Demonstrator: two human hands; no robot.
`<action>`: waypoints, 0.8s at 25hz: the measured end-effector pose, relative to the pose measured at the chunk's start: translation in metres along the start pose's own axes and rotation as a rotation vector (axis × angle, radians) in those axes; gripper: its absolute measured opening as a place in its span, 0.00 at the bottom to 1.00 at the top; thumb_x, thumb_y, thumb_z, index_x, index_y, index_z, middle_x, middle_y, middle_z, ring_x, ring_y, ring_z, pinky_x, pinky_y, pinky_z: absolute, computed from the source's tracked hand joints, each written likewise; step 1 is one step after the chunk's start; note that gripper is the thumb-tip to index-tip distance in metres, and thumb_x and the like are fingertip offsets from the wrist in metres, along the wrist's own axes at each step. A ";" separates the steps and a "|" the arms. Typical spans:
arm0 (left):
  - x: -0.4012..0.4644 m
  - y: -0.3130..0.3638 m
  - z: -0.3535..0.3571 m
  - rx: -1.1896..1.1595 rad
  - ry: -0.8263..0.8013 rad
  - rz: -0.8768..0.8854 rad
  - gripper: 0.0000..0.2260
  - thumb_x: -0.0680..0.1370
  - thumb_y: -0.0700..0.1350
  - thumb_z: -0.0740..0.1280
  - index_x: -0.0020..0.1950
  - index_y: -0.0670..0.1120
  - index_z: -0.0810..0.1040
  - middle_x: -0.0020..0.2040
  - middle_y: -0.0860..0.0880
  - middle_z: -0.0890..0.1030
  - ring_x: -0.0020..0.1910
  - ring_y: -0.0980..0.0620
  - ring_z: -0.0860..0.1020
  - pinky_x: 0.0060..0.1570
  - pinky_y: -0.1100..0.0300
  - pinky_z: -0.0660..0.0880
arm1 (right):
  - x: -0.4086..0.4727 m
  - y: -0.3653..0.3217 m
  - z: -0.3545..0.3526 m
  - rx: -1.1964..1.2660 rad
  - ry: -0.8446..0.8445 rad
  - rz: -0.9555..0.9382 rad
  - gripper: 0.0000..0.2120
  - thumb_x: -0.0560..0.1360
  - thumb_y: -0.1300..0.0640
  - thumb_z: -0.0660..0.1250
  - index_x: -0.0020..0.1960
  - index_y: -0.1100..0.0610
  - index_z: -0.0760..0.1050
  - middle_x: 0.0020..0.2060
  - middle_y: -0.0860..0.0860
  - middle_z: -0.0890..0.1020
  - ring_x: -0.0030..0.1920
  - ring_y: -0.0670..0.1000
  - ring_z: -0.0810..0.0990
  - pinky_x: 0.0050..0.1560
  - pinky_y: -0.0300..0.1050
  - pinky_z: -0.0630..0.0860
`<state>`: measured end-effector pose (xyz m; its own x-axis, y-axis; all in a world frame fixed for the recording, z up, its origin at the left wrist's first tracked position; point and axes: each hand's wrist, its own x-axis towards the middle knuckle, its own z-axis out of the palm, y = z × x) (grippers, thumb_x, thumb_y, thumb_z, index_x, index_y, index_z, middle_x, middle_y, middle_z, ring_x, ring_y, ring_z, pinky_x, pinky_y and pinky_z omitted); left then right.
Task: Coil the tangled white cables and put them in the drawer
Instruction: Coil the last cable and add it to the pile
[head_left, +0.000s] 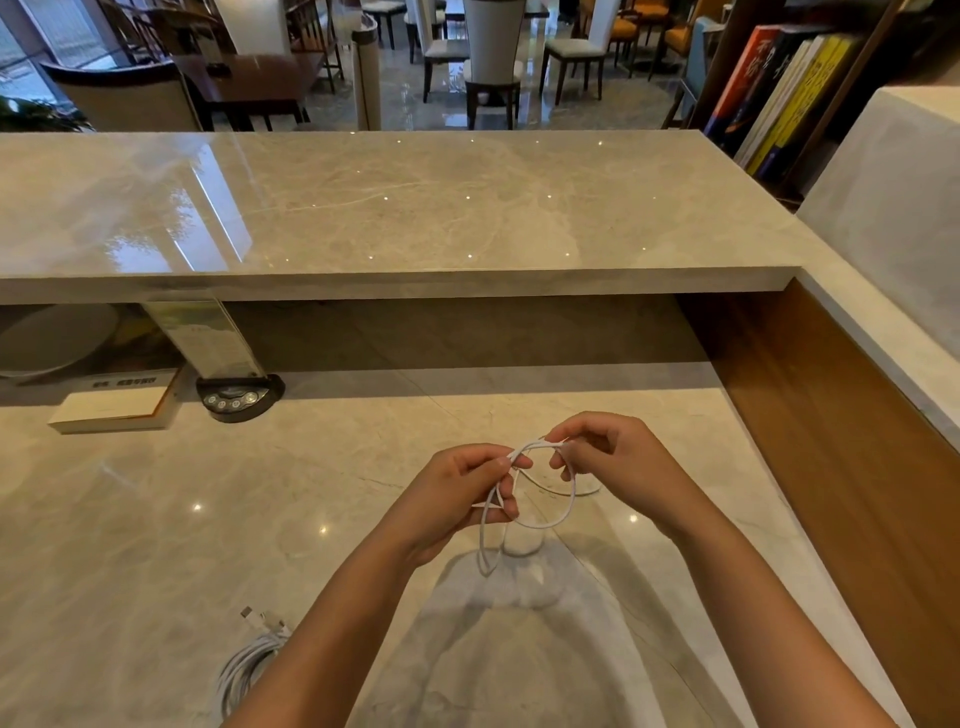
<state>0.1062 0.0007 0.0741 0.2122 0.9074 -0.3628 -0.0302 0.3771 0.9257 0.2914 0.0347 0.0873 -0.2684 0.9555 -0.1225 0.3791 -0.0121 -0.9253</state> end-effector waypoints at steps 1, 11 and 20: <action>0.001 0.000 -0.001 0.018 -0.004 0.004 0.11 0.81 0.40 0.58 0.51 0.43 0.81 0.32 0.50 0.74 0.30 0.55 0.75 0.40 0.61 0.78 | 0.001 0.001 -0.001 -0.016 -0.009 -0.003 0.09 0.74 0.65 0.63 0.45 0.57 0.81 0.34 0.51 0.84 0.34 0.47 0.80 0.40 0.38 0.77; 0.007 0.001 -0.009 -0.452 -0.102 0.012 0.10 0.79 0.36 0.56 0.48 0.38 0.77 0.33 0.48 0.79 0.32 0.55 0.79 0.38 0.63 0.80 | -0.001 0.023 0.019 0.508 -0.001 0.188 0.17 0.81 0.49 0.49 0.60 0.50 0.73 0.50 0.53 0.85 0.56 0.50 0.80 0.63 0.49 0.71; 0.013 0.005 -0.020 -0.592 0.034 0.199 0.10 0.80 0.38 0.54 0.48 0.41 0.75 0.28 0.50 0.75 0.27 0.57 0.74 0.34 0.64 0.78 | -0.020 0.046 0.045 -0.002 -0.434 -0.016 0.12 0.79 0.61 0.57 0.49 0.55 0.79 0.33 0.48 0.79 0.37 0.46 0.78 0.44 0.33 0.73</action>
<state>0.0890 0.0177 0.0716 0.1157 0.9725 -0.2021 -0.6044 0.2304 0.7626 0.2746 0.0014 0.0306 -0.6217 0.7430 -0.2479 0.3733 0.0029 -0.9277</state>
